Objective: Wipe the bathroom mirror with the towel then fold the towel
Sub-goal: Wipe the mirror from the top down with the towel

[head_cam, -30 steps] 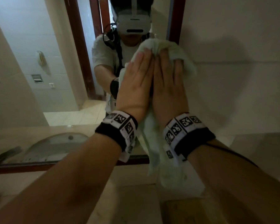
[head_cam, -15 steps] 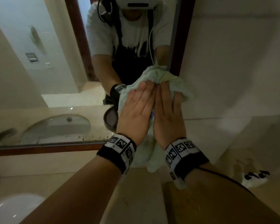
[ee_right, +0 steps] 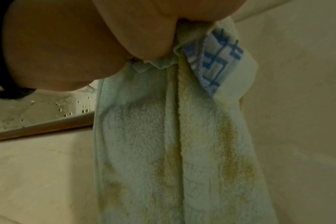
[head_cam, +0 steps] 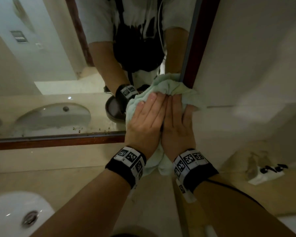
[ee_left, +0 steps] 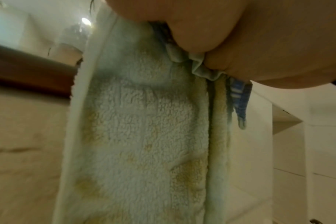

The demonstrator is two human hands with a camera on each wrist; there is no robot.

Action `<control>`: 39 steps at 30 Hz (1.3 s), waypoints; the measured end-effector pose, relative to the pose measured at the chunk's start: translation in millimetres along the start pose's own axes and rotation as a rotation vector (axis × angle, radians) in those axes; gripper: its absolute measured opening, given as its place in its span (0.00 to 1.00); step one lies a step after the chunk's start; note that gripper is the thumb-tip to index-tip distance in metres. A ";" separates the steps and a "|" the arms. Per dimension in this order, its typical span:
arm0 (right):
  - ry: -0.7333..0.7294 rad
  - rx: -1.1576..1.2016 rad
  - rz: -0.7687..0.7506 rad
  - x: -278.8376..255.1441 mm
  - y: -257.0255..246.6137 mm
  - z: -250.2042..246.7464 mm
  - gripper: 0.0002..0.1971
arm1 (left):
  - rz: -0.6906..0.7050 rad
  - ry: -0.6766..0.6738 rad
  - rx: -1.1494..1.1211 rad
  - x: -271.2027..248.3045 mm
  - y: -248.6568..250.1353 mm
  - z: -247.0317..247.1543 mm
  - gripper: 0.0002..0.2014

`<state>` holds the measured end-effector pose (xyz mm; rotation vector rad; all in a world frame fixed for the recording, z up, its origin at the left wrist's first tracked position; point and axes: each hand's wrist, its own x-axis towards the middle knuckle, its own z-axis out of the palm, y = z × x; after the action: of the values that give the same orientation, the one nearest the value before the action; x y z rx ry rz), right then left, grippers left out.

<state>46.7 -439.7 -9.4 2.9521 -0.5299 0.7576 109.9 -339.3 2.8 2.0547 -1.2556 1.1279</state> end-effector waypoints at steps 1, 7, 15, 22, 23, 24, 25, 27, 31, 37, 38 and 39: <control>-0.024 -0.007 0.004 -3.3 0.7 5.8 0.28 | -0.005 -0.019 0.003 -4.5 0.1 3.3 0.25; -0.050 0.005 0.008 -19.1 1.7 18.4 0.30 | -0.036 -0.162 -0.053 -26.2 -0.3 9.2 0.27; -0.303 0.043 -0.007 -77.6 -4.8 13.4 0.32 | 0.022 -0.443 -0.105 -84.1 -0.7 4.5 0.32; -0.648 0.278 0.041 -66.9 -3.4 -59.2 0.26 | -0.004 -0.689 -0.088 -63.1 0.1 -36.0 0.37; -0.712 0.345 0.044 -63.7 -1.7 -72.6 0.21 | -0.031 -0.721 -0.094 -63.7 0.8 -40.6 0.36; -0.729 0.419 0.053 -61.3 0.6 -83.1 0.17 | -0.069 -0.759 -0.100 -64.1 2.1 -46.3 0.32; -0.721 0.470 0.082 -59.4 2.1 -94.1 0.17 | -0.127 -0.801 -0.113 -64.8 5.2 -53.8 0.28; -0.682 0.484 0.118 -55.4 2.9 -115.3 0.20 | -0.278 -0.876 -0.143 -61.0 12.0 -70.9 0.20; -0.542 0.479 0.074 -37.6 -1.6 -155.3 0.20 | -0.565 -0.800 -0.236 -23.6 12.6 -112.1 0.09; -0.130 0.444 -0.018 22.1 -10.7 -222.8 0.17 | -0.606 -0.226 -0.355 105.8 -5.1 -186.4 0.12; -0.022 0.400 -0.038 34.6 -13.8 -236.0 0.17 | -0.598 -0.133 -0.380 127.6 -7.0 -195.8 0.11; 0.091 0.318 -0.050 47.9 -17.4 -250.7 0.17 | -0.578 -0.029 -0.399 149.6 -7.0 -205.0 0.12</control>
<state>-23.2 -405.9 234.4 3.1799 -0.3563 1.0542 70.2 -258.6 240.2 1.9352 -0.7362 0.5331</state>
